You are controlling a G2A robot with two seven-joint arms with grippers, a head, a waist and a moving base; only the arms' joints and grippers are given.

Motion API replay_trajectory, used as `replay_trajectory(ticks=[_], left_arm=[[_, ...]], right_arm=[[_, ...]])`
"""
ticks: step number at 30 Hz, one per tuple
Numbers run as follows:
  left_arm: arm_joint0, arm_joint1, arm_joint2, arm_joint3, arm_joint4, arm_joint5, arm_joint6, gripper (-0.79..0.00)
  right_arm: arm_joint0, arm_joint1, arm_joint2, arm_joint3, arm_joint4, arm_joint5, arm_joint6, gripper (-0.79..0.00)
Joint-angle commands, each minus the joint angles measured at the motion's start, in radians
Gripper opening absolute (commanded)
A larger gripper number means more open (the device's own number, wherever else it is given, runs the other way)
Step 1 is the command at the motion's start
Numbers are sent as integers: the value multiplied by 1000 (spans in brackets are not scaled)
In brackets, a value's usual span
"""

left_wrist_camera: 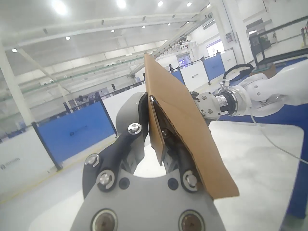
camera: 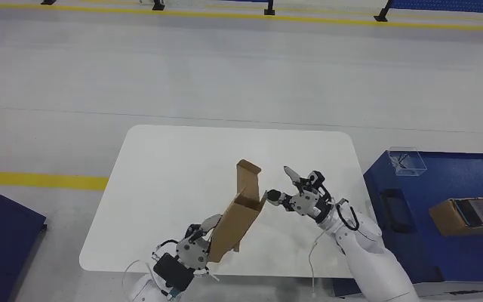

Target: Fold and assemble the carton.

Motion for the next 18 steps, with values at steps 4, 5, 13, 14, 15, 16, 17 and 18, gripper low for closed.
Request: replay_trajectory(ticks=[4,5,13,14,15,16,17,18], left_arm=[[-18,-5,-2,21,-293,-178,-143,-785],[-18,-5,-2,21,-293,-178,-143,-785],[-18,-5,-2,21,-293,-178,-143,-785],[-18,-5,-2,21,-293,-178,-143,-785],[-14,-6,2,17,-320,-183,-153,-785],[-5,-8,9,11,-393,-210,-186,-785],[1,-10,13,2,-510,-249,-240,-785],[9,-13,17,-4,-664,-286,-305,-785]], right_arm=[[-48,21,120,-55,-81,-107,83,0],[-48,21,120,-55,-81,-107,83,0],[-48,21,120,-55,-81,-107,83,0],[-52,20,116,-68,-86,-108,74,0],[-57,20,110,-90,-101,-107,68,0],[-62,20,109,-109,-112,-112,62,0],[-68,19,112,-127,-112,-124,60,0],[-75,20,118,-145,-108,-128,63,0]])
